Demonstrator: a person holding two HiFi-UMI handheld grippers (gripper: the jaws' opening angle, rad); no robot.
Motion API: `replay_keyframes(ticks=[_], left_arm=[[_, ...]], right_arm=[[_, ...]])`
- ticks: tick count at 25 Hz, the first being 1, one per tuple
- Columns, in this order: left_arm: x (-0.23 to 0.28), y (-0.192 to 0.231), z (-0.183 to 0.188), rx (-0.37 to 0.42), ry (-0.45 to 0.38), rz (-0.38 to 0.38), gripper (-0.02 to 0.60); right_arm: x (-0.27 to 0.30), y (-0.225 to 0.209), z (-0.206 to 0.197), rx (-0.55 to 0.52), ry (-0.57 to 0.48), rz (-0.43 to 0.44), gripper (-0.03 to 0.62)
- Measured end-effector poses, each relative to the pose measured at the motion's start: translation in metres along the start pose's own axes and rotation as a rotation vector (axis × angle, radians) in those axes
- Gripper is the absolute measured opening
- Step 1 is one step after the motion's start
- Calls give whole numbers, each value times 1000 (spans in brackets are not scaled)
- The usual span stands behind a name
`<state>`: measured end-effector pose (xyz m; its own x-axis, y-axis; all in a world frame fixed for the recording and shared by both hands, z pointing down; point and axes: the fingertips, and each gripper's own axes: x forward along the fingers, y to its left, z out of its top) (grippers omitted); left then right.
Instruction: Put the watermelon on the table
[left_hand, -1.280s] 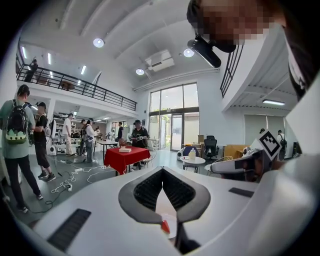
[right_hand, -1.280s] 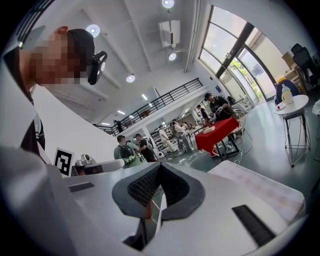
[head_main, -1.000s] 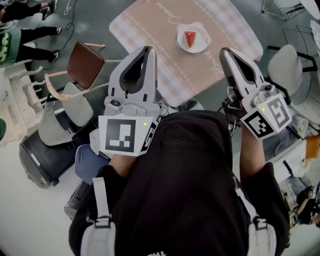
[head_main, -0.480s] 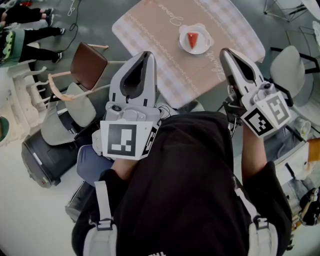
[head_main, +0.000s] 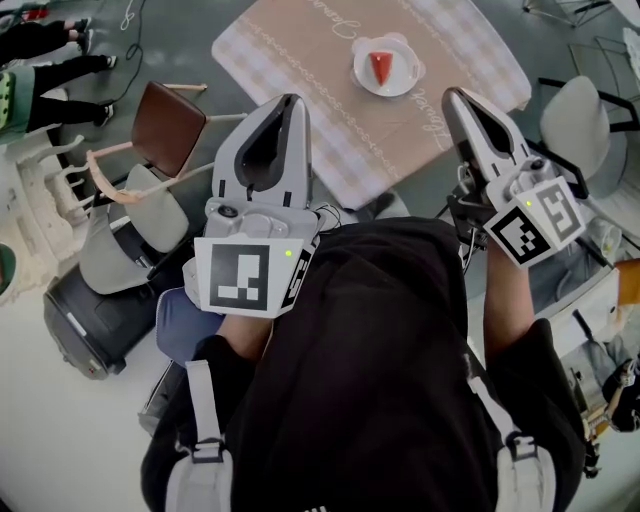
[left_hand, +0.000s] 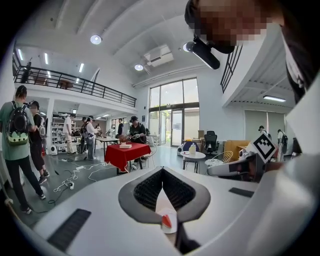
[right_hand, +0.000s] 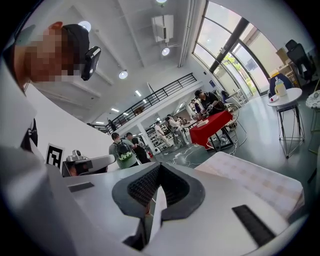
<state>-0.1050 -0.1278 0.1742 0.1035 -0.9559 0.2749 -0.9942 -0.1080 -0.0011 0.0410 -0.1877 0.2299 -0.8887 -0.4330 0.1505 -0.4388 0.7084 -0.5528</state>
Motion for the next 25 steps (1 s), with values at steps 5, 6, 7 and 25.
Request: replay_keyframes(ticks=[5, 6, 7, 25], left_arm=[[9, 3, -9, 0, 18, -25, 11], [10, 4, -9, 0, 20, -26, 11], [11, 5, -11, -1, 22, -28, 11], [42, 13, -56, -52, 99, -72, 11]], right_arm=[[10, -4, -6, 7, 13, -11, 14], [12, -5, -7, 7, 15, -13, 14], [14, -6, -8, 8, 16, -15, 14], [38, -56, -47, 61, 88, -112, 15]])
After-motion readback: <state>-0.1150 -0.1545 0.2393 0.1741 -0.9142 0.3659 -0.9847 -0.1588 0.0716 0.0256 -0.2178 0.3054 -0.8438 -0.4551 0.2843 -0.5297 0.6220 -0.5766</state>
